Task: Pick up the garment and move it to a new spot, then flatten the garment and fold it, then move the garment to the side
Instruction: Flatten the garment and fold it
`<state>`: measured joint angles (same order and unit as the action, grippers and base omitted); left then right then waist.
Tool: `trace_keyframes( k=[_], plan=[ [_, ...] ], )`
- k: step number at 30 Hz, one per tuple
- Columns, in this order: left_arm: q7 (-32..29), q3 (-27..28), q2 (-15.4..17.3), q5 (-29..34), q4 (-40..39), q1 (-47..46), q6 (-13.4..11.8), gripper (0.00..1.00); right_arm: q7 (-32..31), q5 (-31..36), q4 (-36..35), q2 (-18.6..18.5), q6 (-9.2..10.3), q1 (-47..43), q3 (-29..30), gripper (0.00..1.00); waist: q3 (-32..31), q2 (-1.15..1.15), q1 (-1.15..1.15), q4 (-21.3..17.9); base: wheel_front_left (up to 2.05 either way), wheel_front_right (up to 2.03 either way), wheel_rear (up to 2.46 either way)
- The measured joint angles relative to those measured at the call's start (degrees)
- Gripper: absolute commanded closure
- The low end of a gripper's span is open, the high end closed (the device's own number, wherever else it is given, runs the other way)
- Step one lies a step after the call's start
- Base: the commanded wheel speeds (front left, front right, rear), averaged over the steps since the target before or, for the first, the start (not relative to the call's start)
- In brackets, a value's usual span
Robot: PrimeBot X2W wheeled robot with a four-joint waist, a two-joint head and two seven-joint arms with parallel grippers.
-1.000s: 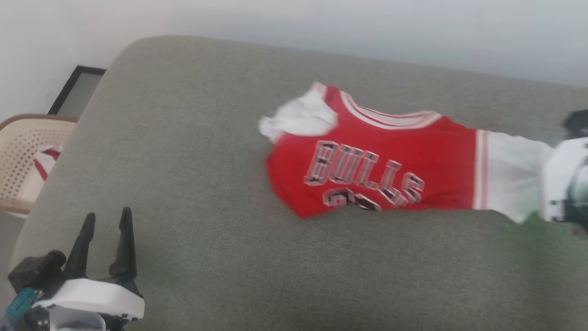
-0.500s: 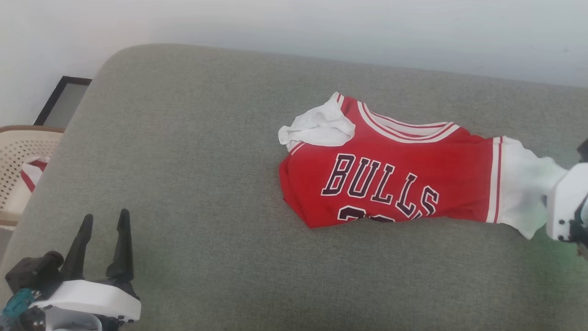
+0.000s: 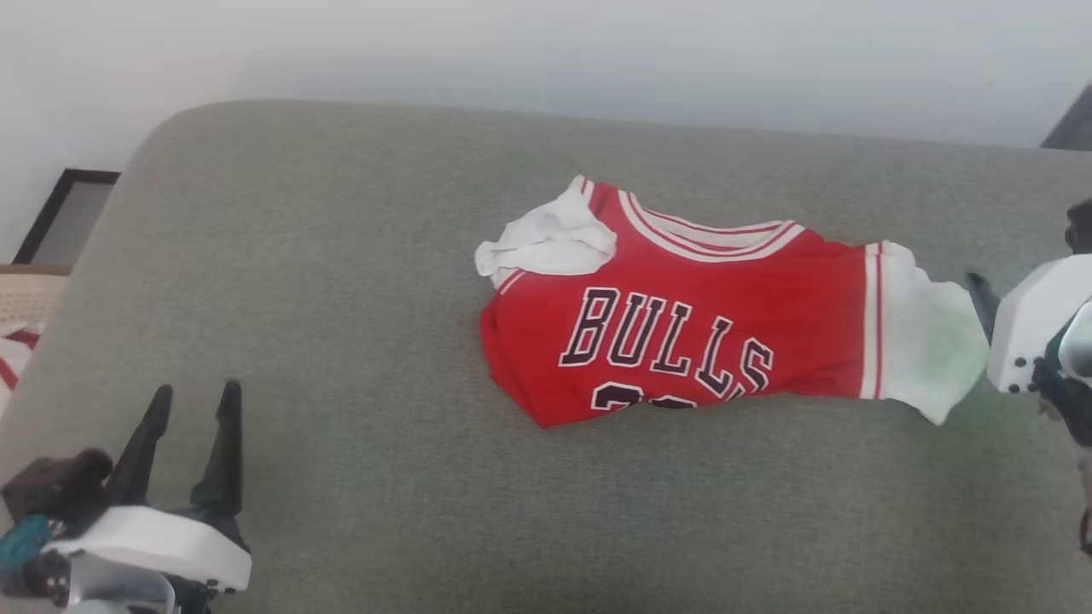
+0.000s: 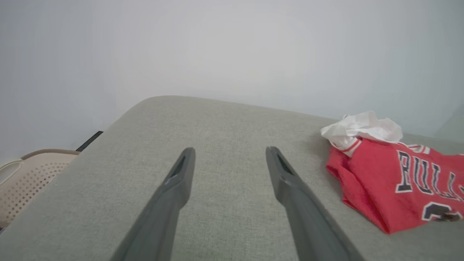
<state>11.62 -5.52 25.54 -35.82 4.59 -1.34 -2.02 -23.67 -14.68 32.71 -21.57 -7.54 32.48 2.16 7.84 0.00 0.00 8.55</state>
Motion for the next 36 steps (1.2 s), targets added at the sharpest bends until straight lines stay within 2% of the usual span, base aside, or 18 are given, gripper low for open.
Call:
trace_keyframes(
  k=[10,19,27,36],
  plan=[
    [-9.73,-3.20,5.04,-0.55,-4.04,-6.06,3.89,0.00,8.60,0.67,-9.18,4.17,0.00,-3.68,1.56,0.00,0.52,0.00,0.00,-3.29,0.00,0.00,0.00],
    [-25.35,-9.04,9.77,-3.20,-5.19,-18.65,7.51,0.00,15.26,3.13,-15.69,7.94,0.00,-6.18,3.35,0.00,2.13,0.00,0.00,-7.50,0.00,0.00,0.00],
    [-35.65,-14.40,10.05,-4.89,-1.36,-30.55,8.76,0.00,20.97,3.69,-18.13,10.33,0.00,-6.90,3.88,0.00,4.60,0.00,0.00,-11.47,0.00,0.00,0.00],
    [-45.03,-20.20,8.83,-6.54,6.54,-40.05,9.14,0.00,22.79,3.47,-19.44,11.74,0.00,-7.57,3.12,0.00,7.33,0.00,0.00,-14.69,0.00,0.00,0.00]
  ],
)
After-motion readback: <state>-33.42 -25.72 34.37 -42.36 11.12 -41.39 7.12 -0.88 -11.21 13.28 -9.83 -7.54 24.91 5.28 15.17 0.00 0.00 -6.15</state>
